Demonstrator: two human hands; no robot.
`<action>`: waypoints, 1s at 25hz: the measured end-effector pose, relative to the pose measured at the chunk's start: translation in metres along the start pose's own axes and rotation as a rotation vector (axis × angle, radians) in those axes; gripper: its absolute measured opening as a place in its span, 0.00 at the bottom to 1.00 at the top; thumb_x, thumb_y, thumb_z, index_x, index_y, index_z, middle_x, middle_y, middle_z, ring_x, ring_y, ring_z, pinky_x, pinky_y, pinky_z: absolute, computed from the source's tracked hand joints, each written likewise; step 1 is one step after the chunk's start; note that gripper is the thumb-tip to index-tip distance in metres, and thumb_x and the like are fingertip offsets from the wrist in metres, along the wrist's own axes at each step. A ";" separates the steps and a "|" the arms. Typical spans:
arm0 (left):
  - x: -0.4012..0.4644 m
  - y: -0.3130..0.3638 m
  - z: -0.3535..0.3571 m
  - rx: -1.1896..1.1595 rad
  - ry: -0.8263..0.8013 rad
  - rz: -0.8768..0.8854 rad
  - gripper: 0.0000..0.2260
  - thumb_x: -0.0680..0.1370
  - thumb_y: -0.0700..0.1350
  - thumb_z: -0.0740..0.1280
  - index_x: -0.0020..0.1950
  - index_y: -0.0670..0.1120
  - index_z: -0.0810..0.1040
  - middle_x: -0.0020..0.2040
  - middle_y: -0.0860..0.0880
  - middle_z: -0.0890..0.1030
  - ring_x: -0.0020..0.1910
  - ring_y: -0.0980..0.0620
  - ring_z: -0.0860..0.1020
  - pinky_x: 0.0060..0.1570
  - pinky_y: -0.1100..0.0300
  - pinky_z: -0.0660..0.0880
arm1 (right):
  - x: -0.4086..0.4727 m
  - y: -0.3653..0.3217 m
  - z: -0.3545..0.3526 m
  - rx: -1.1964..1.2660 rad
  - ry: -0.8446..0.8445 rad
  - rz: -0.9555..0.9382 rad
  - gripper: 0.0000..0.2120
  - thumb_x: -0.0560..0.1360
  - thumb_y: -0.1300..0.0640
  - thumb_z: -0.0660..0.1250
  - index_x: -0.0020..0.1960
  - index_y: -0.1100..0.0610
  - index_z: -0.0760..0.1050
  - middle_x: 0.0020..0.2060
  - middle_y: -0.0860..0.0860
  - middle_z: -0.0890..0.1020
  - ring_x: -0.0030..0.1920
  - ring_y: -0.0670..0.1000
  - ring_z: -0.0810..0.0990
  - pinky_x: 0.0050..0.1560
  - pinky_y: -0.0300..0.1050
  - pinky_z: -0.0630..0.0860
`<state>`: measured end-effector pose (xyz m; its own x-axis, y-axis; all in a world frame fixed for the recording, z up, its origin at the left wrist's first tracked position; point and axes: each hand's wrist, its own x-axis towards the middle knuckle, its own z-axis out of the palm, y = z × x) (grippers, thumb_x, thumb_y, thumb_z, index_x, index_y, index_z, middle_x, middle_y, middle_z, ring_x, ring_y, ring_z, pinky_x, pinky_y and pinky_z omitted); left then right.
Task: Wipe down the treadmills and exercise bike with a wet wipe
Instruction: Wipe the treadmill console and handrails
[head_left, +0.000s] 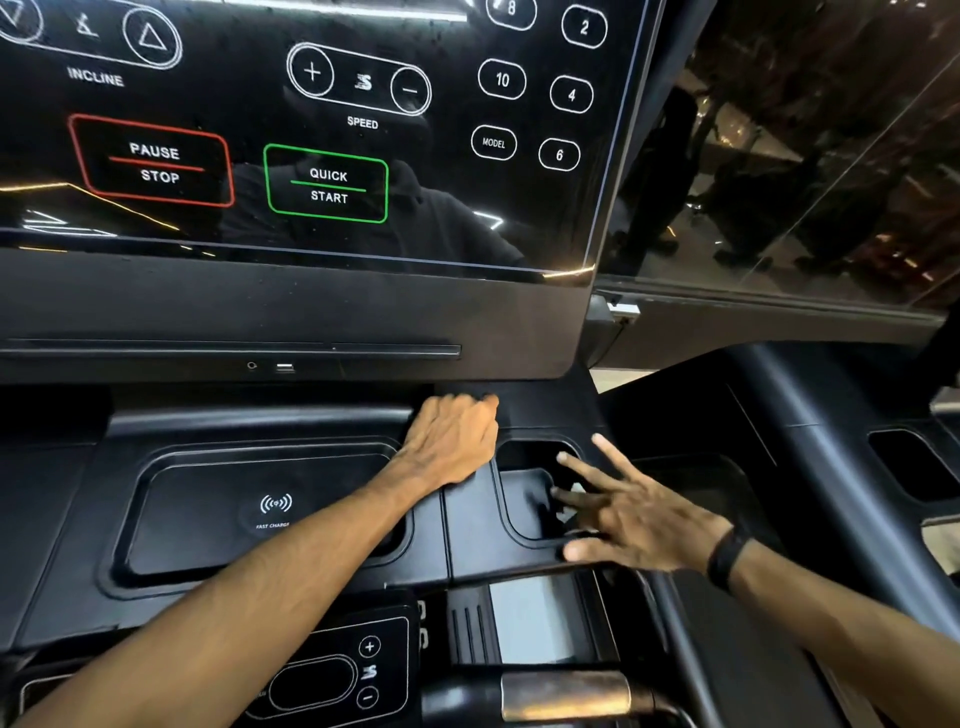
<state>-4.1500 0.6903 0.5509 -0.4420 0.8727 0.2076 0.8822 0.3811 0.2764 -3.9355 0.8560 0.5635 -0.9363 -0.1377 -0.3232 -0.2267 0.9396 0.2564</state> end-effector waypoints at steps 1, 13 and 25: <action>0.000 0.001 -0.001 0.010 0.001 0.007 0.09 0.81 0.43 0.56 0.49 0.44 0.74 0.43 0.40 0.83 0.44 0.36 0.81 0.39 0.52 0.62 | 0.006 0.009 -0.002 -0.035 0.002 -0.012 0.32 0.83 0.32 0.45 0.52 0.45 0.86 0.69 0.46 0.77 0.79 0.56 0.58 0.76 0.66 0.47; 0.000 0.001 0.004 0.074 0.012 0.016 0.10 0.81 0.43 0.56 0.54 0.43 0.76 0.43 0.41 0.83 0.41 0.39 0.81 0.37 0.54 0.62 | 0.010 0.019 0.005 0.017 -0.009 -0.064 0.31 0.83 0.33 0.46 0.57 0.45 0.84 0.64 0.37 0.79 0.80 0.49 0.56 0.74 0.66 0.29; 0.001 0.000 0.005 0.093 0.015 0.023 0.09 0.80 0.43 0.56 0.50 0.44 0.75 0.42 0.41 0.83 0.40 0.39 0.81 0.36 0.54 0.63 | 0.001 -0.006 0.000 0.131 -0.105 0.044 0.46 0.80 0.31 0.30 0.60 0.53 0.82 0.64 0.40 0.78 0.80 0.48 0.53 0.73 0.67 0.26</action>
<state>-4.1496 0.6930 0.5461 -0.4233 0.8772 0.2268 0.9031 0.3884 0.1834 -3.9354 0.8499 0.5617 -0.9096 -0.0688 -0.4098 -0.1432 0.9777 0.1537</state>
